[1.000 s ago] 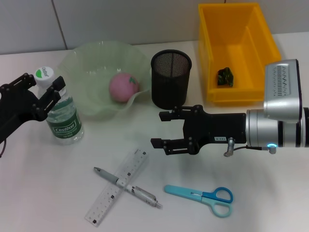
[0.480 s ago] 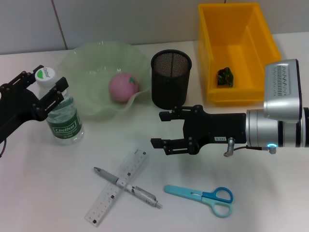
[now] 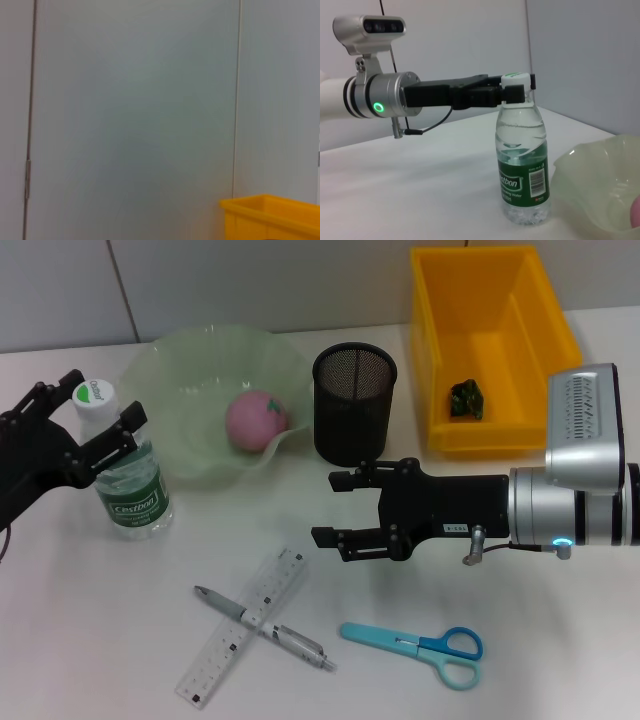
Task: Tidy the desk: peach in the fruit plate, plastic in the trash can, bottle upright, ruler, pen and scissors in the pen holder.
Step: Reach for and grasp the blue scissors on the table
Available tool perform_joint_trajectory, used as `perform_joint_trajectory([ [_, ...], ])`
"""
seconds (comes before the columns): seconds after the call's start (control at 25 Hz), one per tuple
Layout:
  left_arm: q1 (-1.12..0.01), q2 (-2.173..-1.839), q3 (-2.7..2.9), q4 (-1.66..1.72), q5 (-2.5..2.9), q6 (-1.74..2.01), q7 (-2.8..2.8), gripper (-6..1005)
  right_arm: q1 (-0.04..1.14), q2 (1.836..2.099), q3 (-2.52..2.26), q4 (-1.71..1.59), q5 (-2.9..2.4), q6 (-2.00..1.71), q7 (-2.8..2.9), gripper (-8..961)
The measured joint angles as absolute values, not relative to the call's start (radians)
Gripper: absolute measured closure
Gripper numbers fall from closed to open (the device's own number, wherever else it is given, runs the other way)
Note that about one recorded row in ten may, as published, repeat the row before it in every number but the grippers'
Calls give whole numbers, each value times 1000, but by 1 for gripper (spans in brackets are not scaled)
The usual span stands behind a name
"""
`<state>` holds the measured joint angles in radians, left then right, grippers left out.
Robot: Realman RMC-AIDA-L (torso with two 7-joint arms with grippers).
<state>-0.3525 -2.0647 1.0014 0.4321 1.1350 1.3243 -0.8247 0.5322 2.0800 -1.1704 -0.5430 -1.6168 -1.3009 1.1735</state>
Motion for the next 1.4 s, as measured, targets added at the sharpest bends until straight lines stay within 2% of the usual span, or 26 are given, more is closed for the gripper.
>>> perform_joint_trajectory([
  [0.24, -305, -2057, 1002, 520, 1156, 1343, -921, 139, 530, 2081, -1170, -543, -1616, -1301, 1174, 194],
  [0.48, -211, -2044, 994, 708, 1260, 1387, -1106, 138, 526, 2084, -1160, -545, -1570, -1303, 1174, 195],
  [0.72, -170, -1994, 991, 820, 1368, 1510, -1272, 137, 526, 2083, -1160, -544, -1498, -1302, 1179, 195],
  [0.8, -183, -1962, 991, 830, 1420, 1591, -1334, 137, 524, 2083, -1159, -547, -1457, -1308, 1193, 195],
  [1.0, -209, -1942, 990, 834, 1495, 1677, -1376, 137, 527, 2080, -1158, -551, -1450, -1308, 1249, 194],
  [1.24, -250, -1946, 989, 847, 1609, 1708, -1383, 137, 532, 2079, -1160, -553, -1449, -1308, 1282, 194],
  [1.4, -297, -1969, 990, 847, 1708, 1714, -1380, 137, 526, 2079, -1165, -572, -1449, -1310, 1289, 194],
])
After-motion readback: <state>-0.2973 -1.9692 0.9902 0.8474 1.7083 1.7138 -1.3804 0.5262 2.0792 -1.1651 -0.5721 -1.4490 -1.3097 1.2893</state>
